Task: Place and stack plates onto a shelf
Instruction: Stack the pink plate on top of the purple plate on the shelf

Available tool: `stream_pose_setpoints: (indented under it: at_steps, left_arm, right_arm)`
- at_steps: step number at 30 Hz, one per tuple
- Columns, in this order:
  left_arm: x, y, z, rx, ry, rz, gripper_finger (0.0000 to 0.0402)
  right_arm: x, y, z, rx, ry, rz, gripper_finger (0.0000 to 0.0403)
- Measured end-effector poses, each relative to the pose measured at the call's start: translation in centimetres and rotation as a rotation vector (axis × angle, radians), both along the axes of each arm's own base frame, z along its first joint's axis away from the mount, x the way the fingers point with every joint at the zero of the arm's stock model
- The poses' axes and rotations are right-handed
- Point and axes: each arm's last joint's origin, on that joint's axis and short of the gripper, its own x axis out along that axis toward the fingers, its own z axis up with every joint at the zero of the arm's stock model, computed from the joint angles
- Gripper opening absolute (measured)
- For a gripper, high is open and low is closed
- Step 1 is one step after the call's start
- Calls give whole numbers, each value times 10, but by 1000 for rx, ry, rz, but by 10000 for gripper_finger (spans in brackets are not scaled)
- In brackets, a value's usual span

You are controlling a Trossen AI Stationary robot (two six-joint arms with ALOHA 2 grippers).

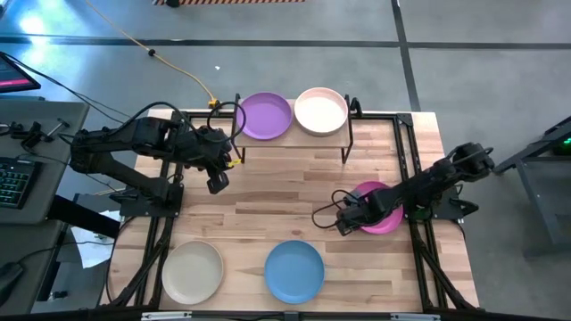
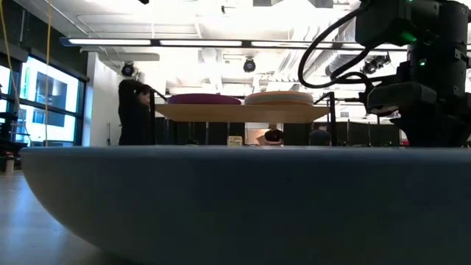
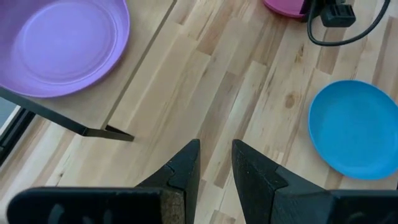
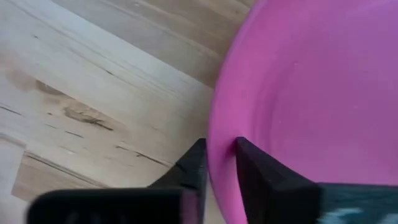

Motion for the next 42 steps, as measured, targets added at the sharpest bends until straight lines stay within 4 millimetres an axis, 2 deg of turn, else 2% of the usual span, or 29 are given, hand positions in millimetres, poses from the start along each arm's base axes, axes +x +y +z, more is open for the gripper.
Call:
stream_pose_setpoints:
  at_steps: [4,7,10,19,26,34,39,42]
  left_arm:
    - [0,0,0,2,0,1,83]
    - [0,0,0,2,0,1,83]
    - [0,0,0,2,0,1,83]
    - [0,0,0,2,0,1,83]
    - [0,0,0,2,0,1,83]
    - [0,0,0,3,1,-1,83]
    - [-1,0,0,7,10,-6,83]
    - [-1,0,0,7,10,-6,83]
  right_arm:
    - [1,0,1,3,-6,5,10]
    - [1,1,3,17,8,11,14]
    - [5,5,16,18,23,35,9]
    - [18,17,81,-67,48,78,0]
    - [18,18,133,-163,46,77,0]
    - [13,19,187,-188,-2,84,0]
    - [11,15,220,-282,-122,134,0]
    - [15,3,238,-353,-181,190,0]
